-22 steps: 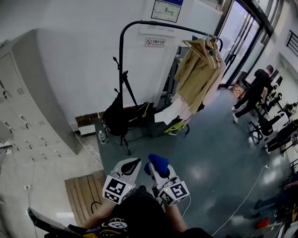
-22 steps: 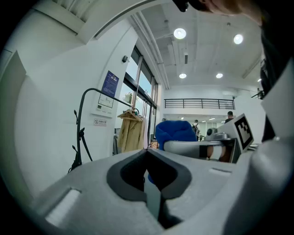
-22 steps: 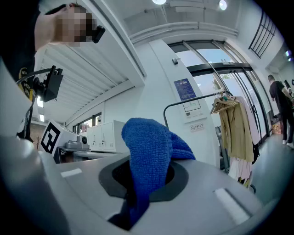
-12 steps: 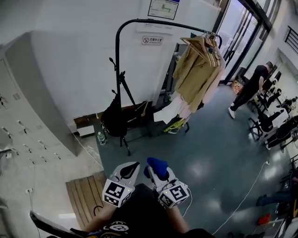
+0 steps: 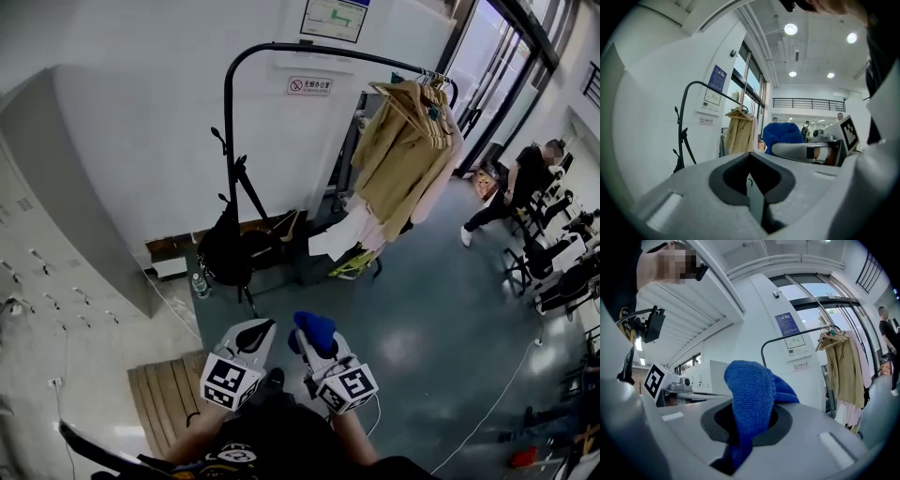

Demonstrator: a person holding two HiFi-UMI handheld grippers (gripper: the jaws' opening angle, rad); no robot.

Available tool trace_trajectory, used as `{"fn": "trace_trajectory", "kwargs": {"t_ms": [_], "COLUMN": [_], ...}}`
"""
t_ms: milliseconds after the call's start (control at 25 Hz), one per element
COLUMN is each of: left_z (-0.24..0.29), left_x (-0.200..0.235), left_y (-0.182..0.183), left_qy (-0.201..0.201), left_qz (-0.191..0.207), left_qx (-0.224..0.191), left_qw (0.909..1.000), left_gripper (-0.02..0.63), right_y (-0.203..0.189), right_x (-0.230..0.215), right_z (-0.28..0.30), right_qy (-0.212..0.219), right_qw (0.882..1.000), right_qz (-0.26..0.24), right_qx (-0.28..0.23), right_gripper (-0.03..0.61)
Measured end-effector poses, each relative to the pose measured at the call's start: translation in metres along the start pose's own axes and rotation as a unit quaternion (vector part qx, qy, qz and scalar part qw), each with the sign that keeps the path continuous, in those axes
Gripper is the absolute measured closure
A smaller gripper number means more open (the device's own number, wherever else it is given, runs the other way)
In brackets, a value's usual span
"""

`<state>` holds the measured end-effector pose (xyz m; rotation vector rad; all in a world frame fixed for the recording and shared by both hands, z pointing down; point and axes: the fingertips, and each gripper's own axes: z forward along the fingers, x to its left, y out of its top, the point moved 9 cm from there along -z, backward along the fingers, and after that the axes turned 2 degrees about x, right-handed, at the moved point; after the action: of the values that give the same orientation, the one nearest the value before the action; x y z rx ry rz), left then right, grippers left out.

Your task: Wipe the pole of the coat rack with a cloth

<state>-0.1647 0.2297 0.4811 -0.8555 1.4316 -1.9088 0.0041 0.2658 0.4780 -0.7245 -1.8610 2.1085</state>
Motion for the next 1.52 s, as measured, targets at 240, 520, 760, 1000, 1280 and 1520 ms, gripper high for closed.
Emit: {"fn": "trace_trajectory", "kwargs": {"t_ms": [240, 520, 760, 1000, 1280, 1520], "left_z": [0.043, 0.092, 0.121, 0.144, 0.183, 0.219], "left_x": [0.013, 0.03, 0.053, 0.095, 0.173, 0.25], "left_y": [0.018, 0.036, 0.062, 0.097, 0.143, 0.191], "left_qy": [0.002, 0.0, 0.017, 0.056, 0.078, 0.074], "left_qz": [0.009, 0.023, 0.036, 0.059, 0.075, 0.093], "left_qx": [-0.002, -0.003, -0.016, -0.037, -0.062, -0.089], "left_qw": [1.0, 0.9997, 0.9991, 0.9959, 0.9922, 0.9888], "left_gripper": [0.612, 0.612, 0.612, 0.612, 0.612, 0.612], "right_y": [0.011, 0.024, 0.043, 0.082, 0.135, 0.206], "right_x": [-0.038, -0.086, -0.121, -0.149, -0.172, -0.195], "right_z": [0.023, 0.051, 0.084, 0.152, 0.252, 0.348], "right_qy": [0.022, 0.024, 0.035, 0.065, 0.08, 0.07], "right_qw": [0.999, 0.999, 0.999, 0.997, 0.995, 0.991], "right_qz": [0.016, 0.015, 0.008, -0.021, -0.042, -0.086], "right_qx": [-0.019, -0.035, -0.034, -0.035, -0.047, -0.08], "right_gripper": [0.532, 0.532, 0.532, 0.532, 0.532, 0.532]}}
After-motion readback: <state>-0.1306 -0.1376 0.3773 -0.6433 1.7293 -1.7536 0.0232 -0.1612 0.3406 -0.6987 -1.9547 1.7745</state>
